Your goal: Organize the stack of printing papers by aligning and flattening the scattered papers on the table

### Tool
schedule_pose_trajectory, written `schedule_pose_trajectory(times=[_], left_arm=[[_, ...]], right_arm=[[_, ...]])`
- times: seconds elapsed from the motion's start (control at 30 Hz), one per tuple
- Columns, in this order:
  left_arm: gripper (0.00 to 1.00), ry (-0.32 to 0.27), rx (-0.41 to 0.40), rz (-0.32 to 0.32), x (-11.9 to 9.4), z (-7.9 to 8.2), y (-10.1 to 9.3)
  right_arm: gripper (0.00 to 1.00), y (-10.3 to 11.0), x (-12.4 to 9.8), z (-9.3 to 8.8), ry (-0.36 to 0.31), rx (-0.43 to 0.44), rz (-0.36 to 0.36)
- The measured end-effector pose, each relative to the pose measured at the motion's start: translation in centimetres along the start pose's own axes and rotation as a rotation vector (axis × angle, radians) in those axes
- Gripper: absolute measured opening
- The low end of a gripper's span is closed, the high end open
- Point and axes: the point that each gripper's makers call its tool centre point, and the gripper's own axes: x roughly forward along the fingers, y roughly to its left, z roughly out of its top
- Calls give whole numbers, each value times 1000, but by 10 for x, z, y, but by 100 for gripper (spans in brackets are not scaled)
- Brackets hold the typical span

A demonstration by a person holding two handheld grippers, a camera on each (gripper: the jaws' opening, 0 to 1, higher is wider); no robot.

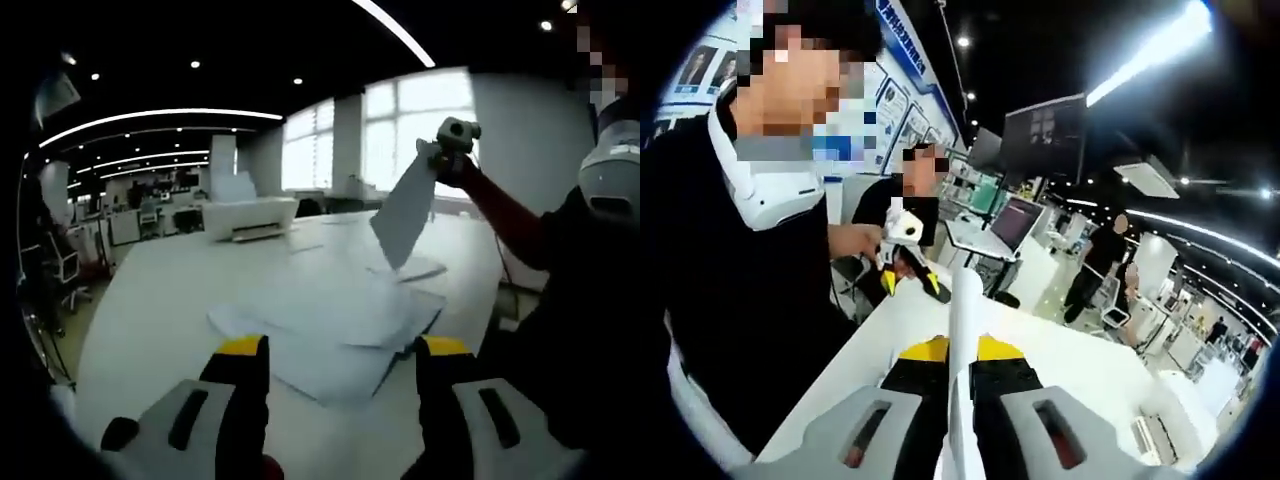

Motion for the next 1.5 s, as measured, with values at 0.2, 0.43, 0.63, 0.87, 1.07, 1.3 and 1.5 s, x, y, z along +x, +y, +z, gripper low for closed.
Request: schedule_pose_trajectory(times=[0.2,0.43,0.63,0.87,1.07,1.3,1.5], left_arm=[[62,-3,1,-4,1,1,-2],[63,-10,8,-31,7,3,-10],[63,-10,9,-65,18,3,-18],[63,-7,25,-95,26,3,-28],[63,0,29,-103,28,2,-32],[63,0,28,-117,32,-1,-37],[63,4,23,-132,36,-2,-40]], right_arm=[[1,13,22,-2,36,-22,64],[1,14,32,-7,43,-2,103],[1,21,43,-7,50,0,140],[1,27,51,-9,74,-3,186],[1,38,68,-10,112,-26,246],[1,49,90,-11,168,-69,323],[2,55,106,-13,213,-94,370]])
